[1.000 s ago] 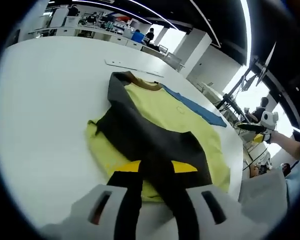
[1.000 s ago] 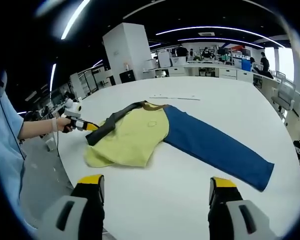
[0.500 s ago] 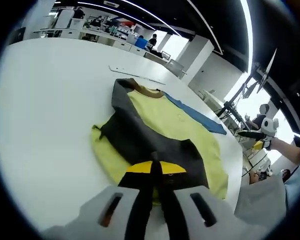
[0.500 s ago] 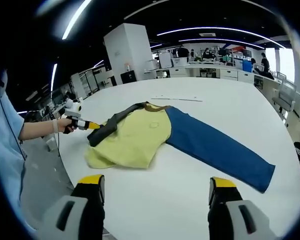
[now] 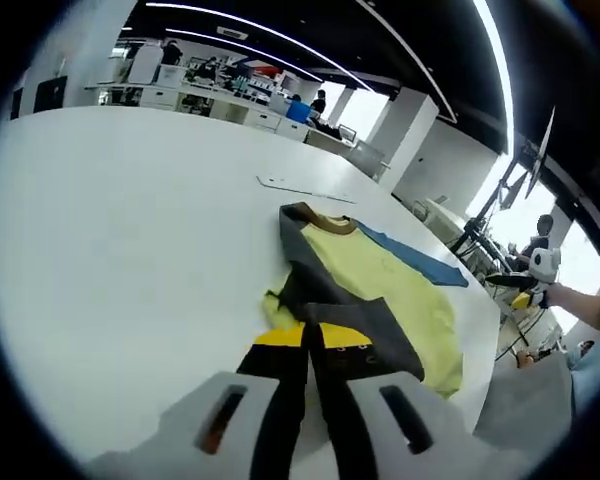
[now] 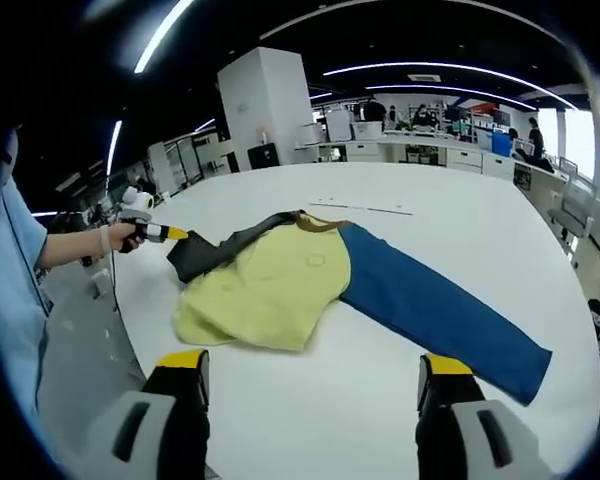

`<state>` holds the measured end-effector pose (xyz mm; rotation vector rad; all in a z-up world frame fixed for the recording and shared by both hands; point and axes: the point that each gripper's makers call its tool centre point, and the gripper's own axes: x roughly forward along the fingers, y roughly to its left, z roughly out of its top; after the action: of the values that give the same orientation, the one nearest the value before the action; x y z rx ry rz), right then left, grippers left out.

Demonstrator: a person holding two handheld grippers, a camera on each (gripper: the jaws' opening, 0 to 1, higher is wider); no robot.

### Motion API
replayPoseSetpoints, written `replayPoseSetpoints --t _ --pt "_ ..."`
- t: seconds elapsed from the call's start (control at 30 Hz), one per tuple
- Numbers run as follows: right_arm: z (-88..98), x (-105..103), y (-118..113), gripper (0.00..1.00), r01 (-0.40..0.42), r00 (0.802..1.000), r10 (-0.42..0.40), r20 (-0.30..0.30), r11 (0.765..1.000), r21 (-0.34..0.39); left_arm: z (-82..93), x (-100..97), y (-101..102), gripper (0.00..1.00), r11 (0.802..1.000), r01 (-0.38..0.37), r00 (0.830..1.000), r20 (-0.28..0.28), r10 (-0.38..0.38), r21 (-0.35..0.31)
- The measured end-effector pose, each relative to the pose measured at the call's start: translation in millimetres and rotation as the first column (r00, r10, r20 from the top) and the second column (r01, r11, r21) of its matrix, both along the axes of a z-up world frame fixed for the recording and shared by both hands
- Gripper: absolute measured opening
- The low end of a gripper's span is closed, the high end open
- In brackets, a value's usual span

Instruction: Fold the garment on the visible template until the final outline fits inside the template.

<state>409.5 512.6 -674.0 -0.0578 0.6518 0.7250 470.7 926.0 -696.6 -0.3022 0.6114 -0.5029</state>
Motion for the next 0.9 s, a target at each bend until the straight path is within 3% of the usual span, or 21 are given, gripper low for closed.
replayPoseSetpoints --t 0.2,0.47,0.9 --pt "6.1 2 17 0.87 -0.016 0.999 0.016 0.033 1.000 -0.005 14.3 0.7 48 0.00 0.997 -0.056 0.998 0.024 0.055 0.055" --pt "13.4 -3 25 0.88 -0.018 0.999 0.019 0.047 1.000 -0.007 12.2 8.3 115 0.00 0.983 -0.146 0.989 0.028 0.144 0.114" --pt "17.3 1 7 0.87 0.051 0.996 -0.048 0.073 0.998 -0.044 2.8 24.7 176 0.00 0.954 -0.253 0.967 0.040 0.250 0.163"
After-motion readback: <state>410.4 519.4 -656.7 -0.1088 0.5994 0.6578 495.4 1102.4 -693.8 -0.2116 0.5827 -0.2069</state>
